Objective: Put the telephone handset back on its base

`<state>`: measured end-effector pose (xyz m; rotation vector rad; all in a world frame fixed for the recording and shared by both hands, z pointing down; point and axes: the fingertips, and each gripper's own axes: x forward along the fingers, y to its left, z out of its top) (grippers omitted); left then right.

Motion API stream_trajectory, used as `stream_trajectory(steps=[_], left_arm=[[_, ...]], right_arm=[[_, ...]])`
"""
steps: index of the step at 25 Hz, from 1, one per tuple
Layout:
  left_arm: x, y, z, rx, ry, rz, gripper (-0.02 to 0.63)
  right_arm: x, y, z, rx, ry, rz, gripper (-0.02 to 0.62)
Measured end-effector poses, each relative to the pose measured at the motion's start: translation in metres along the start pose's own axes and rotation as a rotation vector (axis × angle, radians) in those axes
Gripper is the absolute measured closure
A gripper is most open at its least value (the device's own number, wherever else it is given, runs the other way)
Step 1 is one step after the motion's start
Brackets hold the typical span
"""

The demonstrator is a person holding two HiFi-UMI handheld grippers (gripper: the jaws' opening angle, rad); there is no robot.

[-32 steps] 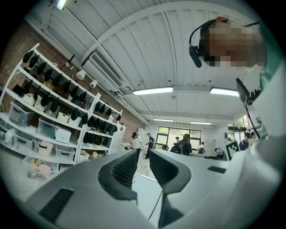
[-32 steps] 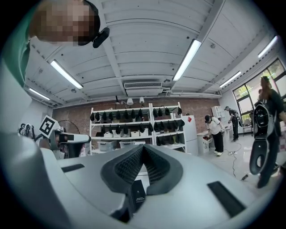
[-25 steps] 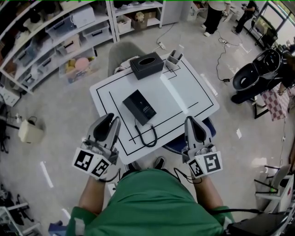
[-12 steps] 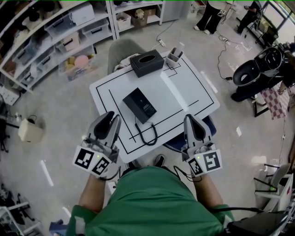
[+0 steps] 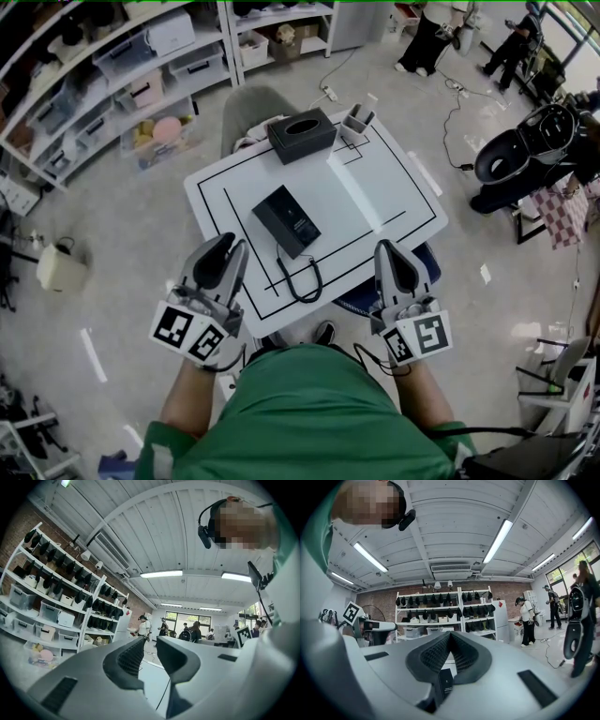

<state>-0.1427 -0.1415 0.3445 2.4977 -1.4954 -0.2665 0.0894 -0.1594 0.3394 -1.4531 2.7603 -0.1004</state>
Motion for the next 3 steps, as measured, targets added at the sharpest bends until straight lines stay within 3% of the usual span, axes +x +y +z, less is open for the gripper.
stream_trajectory(steps=[3], left_arm=[[-0.0017, 0.0017, 0.0, 0.002, -0.004, -0.002, 0.509]], right_arm=[[0.0001, 0.0016, 0.0002, -0.003, -0.007, -0.002, 0.574]])
